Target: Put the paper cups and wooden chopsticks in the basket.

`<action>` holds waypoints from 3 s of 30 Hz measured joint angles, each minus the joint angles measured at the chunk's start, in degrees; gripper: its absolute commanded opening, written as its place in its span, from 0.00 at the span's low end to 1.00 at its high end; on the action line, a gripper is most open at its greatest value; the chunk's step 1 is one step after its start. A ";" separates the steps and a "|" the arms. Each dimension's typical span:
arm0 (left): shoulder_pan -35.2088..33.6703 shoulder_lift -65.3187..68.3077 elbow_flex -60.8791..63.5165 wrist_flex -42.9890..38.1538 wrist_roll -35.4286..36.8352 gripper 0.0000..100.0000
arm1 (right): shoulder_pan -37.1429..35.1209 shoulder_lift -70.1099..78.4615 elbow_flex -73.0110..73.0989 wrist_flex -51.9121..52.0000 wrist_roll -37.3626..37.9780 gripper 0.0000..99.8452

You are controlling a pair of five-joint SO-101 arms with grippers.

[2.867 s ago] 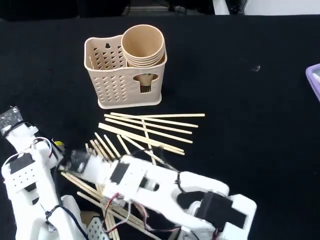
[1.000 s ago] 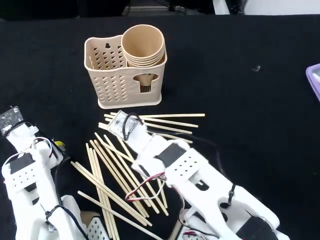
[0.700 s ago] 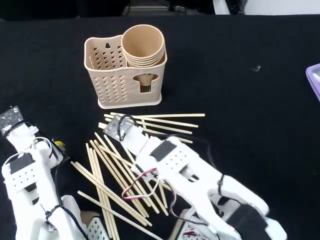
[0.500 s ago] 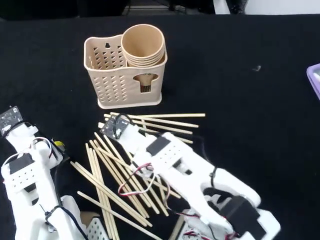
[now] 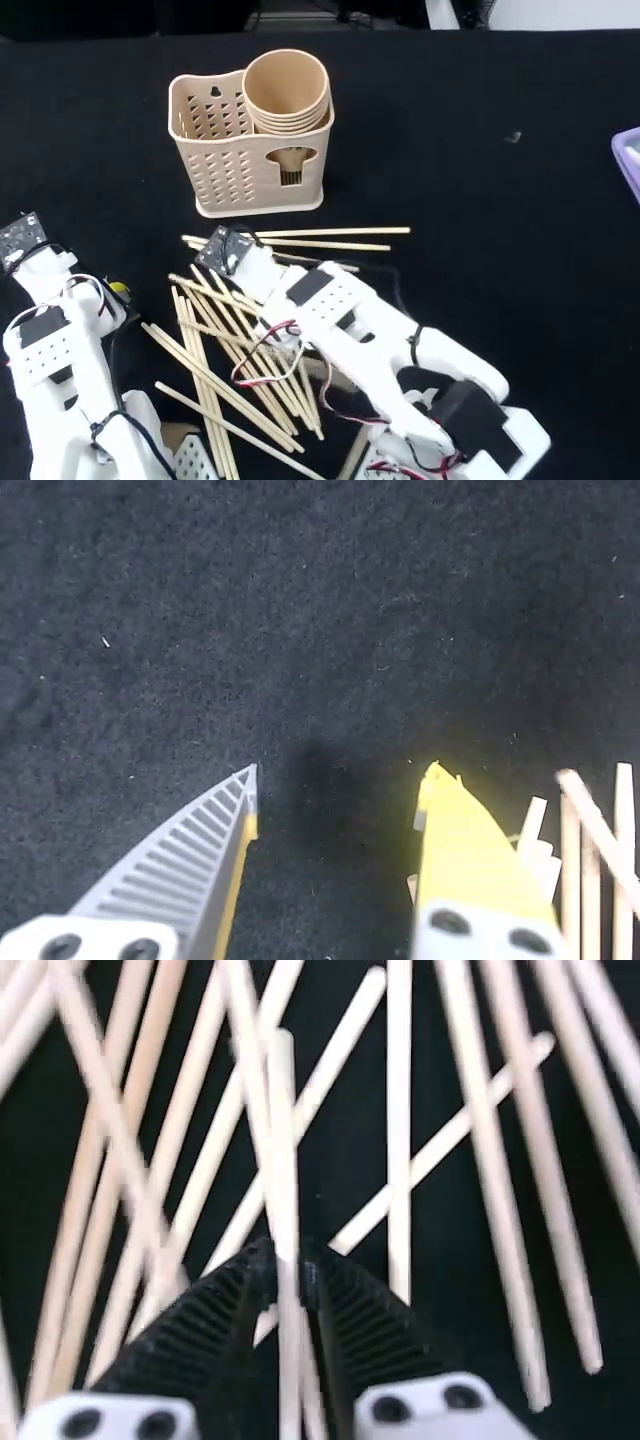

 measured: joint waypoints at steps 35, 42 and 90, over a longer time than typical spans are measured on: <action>0.00 0.00 0.00 0.00 0.00 0.26 | -4.92 10.90 -9.05 -4.13 -3.34 0.15; 0.00 0.00 0.00 0.00 0.00 0.26 | -5.01 15.56 -13.01 -4.75 -3.16 0.02; 0.00 0.00 0.00 0.00 0.00 0.26 | 3.43 5.71 -47.12 -50.73 -3.60 0.01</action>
